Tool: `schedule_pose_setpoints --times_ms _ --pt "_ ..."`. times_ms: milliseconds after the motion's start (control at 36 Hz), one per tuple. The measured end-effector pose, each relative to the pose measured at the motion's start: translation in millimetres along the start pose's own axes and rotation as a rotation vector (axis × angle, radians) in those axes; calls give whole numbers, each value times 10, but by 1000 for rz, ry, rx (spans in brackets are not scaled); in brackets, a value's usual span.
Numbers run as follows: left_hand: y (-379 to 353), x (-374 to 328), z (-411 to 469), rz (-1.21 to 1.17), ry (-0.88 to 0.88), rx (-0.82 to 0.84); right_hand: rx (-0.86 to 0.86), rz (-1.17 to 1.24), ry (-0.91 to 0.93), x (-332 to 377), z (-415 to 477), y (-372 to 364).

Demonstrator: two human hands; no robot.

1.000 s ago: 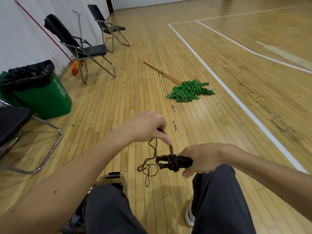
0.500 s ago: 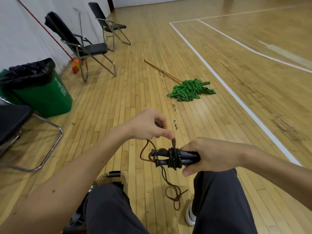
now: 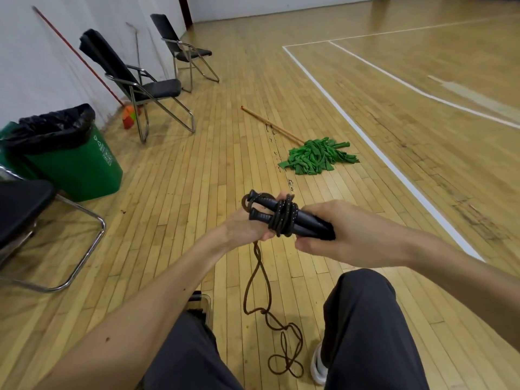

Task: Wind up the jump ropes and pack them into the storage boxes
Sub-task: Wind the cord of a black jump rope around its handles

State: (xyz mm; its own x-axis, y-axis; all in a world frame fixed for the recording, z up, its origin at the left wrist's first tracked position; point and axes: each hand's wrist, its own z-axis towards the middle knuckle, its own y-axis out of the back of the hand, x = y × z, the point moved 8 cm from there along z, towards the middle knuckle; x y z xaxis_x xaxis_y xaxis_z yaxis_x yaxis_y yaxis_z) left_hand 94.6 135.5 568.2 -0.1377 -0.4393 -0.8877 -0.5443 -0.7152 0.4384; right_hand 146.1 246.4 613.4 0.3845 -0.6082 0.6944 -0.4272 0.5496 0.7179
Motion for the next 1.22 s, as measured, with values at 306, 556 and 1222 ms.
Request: schedule_pose_setpoints --times_ms 306,556,1222 --pt "-85 -74 -88 -116 81 -35 55 176 65 31 143 28" --pt "-64 18 -50 -264 122 -81 -110 11 -80 -210 316 148" --pt "-189 166 -70 262 144 -59 -368 -247 -458 -1046 531 359"
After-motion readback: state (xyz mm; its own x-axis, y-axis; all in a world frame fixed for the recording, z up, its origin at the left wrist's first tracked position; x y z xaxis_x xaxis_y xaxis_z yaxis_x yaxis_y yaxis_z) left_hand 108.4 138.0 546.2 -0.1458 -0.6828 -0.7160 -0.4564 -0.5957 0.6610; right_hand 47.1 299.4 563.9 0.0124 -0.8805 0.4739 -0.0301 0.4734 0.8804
